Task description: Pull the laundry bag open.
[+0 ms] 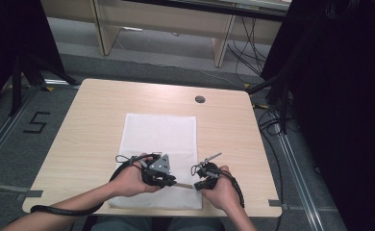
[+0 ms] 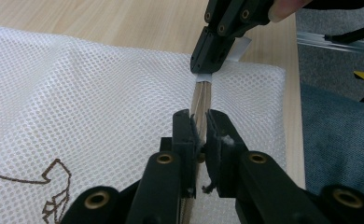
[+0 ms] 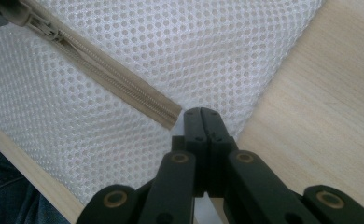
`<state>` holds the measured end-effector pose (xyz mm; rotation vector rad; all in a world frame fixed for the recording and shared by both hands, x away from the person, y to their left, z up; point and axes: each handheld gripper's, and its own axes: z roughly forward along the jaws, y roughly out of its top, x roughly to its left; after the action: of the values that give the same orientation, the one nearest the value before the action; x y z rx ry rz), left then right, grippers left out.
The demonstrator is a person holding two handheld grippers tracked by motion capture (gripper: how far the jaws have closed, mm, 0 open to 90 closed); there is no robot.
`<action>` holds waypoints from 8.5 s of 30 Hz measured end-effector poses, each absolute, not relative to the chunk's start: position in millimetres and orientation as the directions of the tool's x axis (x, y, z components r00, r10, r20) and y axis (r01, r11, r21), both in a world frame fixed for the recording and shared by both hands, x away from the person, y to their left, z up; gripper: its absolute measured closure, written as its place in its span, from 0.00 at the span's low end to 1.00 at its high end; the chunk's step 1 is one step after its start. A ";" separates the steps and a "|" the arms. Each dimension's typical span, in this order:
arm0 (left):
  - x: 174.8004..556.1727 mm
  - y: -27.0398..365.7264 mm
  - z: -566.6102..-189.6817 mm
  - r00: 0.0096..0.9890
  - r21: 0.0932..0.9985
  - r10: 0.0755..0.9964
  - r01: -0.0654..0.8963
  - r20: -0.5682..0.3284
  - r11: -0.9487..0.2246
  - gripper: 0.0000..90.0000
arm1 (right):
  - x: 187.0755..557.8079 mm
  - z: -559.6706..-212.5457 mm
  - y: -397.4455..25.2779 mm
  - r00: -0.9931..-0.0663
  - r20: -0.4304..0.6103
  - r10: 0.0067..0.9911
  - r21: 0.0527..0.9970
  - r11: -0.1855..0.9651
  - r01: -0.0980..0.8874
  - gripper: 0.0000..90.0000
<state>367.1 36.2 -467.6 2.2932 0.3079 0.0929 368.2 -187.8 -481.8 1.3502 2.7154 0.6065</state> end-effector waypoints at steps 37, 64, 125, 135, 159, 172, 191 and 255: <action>367.3 51.1 -466.7 0.966 0.737 0.255 0.200 -0.038 -0.646 0.91 | 368.0 -481.7 -187.8 -0.612 0.131 0.780 0.361 0.537 0.762 1.00; 366.6 61.0 -463.4 0.967 0.734 0.253 0.191 -0.027 -0.652 0.91 | 368.2 -481.8 -187.7 -0.619 0.127 0.775 0.365 0.544 0.756 1.00; 365.5 76.5 -462.8 0.965 0.742 0.261 0.195 -0.028 -0.641 0.91 | 366.9 -481.2 -186.2 -0.606 0.124 0.786 0.354 0.535 0.767 1.00; 365.5 80.3 -463.5 0.964 0.744 0.264 0.199 -0.031 -0.638 0.91 | 367.7 -481.7 -186.8 -0.617 0.122 0.777 0.364 0.544 0.756 1.00; 364.0 91.4 -462.2 0.961 0.749 0.276 0.205 -0.031 -0.630 0.91 | 367.6 -481.5 -186.6 -0.615 0.123 0.779 0.363 0.541 0.758 1.00; 364.2 98.0 -461.9 0.958 0.748 0.284 0.212 -0.033 -0.629 0.91 | 367.9 -481.6 -186.7 -0.612 0.125 0.781 0.361 0.539 0.761 1.00; 366.1 110.5 -460.8 0.952 0.744 0.306 0.228 -0.033 -0.628 0.91 | 367.6 -481.4 -186.6 -0.616 0.121 0.779 0.362 0.543 0.758 1.00; 361.8 135.1 -466.2 0.947 0.749 0.316 0.247 -0.053 -0.615 0.91 | 366.7 -481.6 -185.8 -0.608 0.129 0.784 0.362 0.533 0.765 1.00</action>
<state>361.8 135.1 -466.2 2.2607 0.3950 0.1065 366.7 -185.8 -481.6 1.3681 2.7078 0.6008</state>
